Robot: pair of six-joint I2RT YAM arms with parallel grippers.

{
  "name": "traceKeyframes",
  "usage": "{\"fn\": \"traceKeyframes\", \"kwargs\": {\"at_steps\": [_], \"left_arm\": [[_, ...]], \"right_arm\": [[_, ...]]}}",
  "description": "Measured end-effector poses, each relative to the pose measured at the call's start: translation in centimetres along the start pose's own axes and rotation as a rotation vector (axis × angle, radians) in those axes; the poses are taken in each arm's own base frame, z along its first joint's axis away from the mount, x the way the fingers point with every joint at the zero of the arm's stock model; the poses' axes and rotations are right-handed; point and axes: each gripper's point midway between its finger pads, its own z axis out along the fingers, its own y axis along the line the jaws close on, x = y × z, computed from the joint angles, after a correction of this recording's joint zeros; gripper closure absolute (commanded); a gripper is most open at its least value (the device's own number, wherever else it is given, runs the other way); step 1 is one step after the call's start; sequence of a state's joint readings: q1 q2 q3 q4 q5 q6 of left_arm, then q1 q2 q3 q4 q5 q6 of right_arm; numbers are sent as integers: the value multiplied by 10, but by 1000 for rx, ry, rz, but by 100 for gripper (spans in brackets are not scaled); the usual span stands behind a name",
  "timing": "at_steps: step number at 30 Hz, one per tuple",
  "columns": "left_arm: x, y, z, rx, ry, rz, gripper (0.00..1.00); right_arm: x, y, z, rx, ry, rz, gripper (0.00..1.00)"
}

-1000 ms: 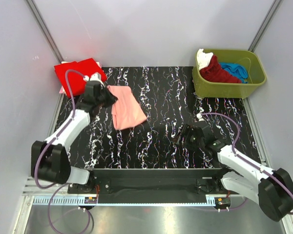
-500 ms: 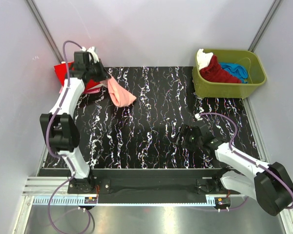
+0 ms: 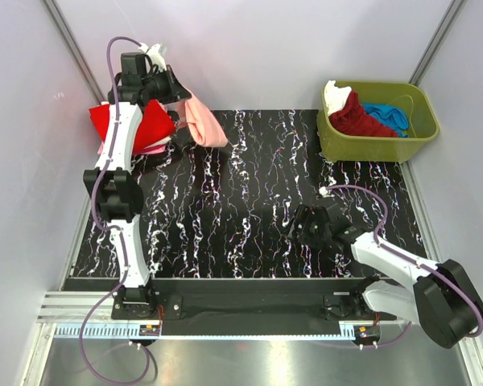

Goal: Fold and stack the t-shirts
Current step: Neatly place the folded tshirt to the corner

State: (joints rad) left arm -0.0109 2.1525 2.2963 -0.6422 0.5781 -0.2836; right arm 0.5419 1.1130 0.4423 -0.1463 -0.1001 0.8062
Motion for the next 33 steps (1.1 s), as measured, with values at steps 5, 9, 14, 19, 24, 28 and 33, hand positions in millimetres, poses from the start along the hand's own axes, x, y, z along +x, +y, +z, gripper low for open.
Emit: {"fn": "traceKeyframes", "kwargs": {"at_steps": [5,9,14,19,24,28,33], "left_arm": [[-4,1,16,50,-12,-57,100],[-8,3,24,82,-26,-94,100],[-24,20,19,88,-73,-142,100],[-70,51,-15,62,-204,-157,100],[-102,91,-52,25,-315,-174,100],[-112,114,-72,4,-356,-188,100],[-108,122,-74,16,-351,-201,100]], "right_arm": [[0,2,2,-3,8,-3,23],[1,3,3,-6,18,-5,23],[1,3,3,-7,20,-6,23],[1,4,4,-13,20,-8,23],[1,5,4,-15,20,-9,23],[1,4,6,-11,24,-9,23],[1,4,6,-10,26,-9,23]]}}
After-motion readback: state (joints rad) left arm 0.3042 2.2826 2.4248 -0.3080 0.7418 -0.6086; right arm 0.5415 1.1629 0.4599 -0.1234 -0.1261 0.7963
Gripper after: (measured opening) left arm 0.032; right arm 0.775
